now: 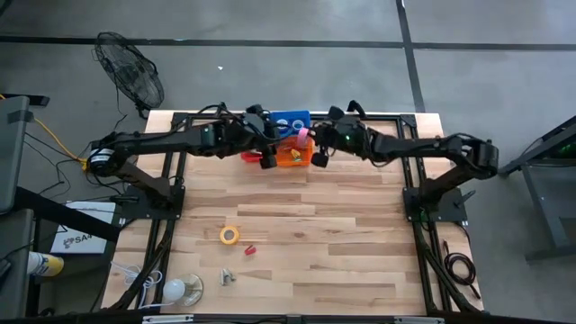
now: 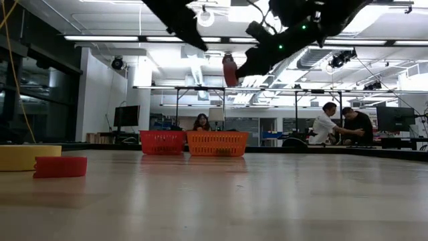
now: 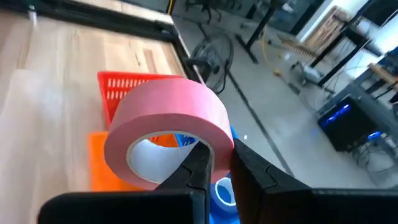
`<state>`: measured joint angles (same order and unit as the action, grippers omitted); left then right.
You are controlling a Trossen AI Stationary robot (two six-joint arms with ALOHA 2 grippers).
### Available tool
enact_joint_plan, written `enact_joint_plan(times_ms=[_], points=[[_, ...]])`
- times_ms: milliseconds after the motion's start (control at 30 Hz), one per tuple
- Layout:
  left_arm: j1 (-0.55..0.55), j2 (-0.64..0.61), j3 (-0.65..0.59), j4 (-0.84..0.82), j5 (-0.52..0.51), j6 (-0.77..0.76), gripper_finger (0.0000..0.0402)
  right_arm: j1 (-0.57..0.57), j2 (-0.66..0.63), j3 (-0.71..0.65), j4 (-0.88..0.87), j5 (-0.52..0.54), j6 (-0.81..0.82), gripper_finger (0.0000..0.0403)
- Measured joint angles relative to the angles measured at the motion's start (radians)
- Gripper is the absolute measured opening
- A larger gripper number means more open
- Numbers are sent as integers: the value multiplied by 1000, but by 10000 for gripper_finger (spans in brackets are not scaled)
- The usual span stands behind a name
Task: Pick and place Stapler, Stapler remover, tape
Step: Put the pink tape into the blue bin
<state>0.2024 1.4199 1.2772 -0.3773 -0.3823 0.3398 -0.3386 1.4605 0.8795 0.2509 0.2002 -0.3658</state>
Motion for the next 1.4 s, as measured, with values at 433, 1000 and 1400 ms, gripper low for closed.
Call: enact_joint_plan(times_ms=[433, 1000, 1400], points=[[83, -55, -1, -275, -77, -83, 231, -229, 300, 468, -498, -174, -29, 29], [217, -89, -183, -314, -48, -120, 231, -314, 800, 1157, -1102, -173, -105, 29], [236, -193, -291, -273, -16, -165, 231, -316, 931, 1315, -1256, -183, -61, 29]])
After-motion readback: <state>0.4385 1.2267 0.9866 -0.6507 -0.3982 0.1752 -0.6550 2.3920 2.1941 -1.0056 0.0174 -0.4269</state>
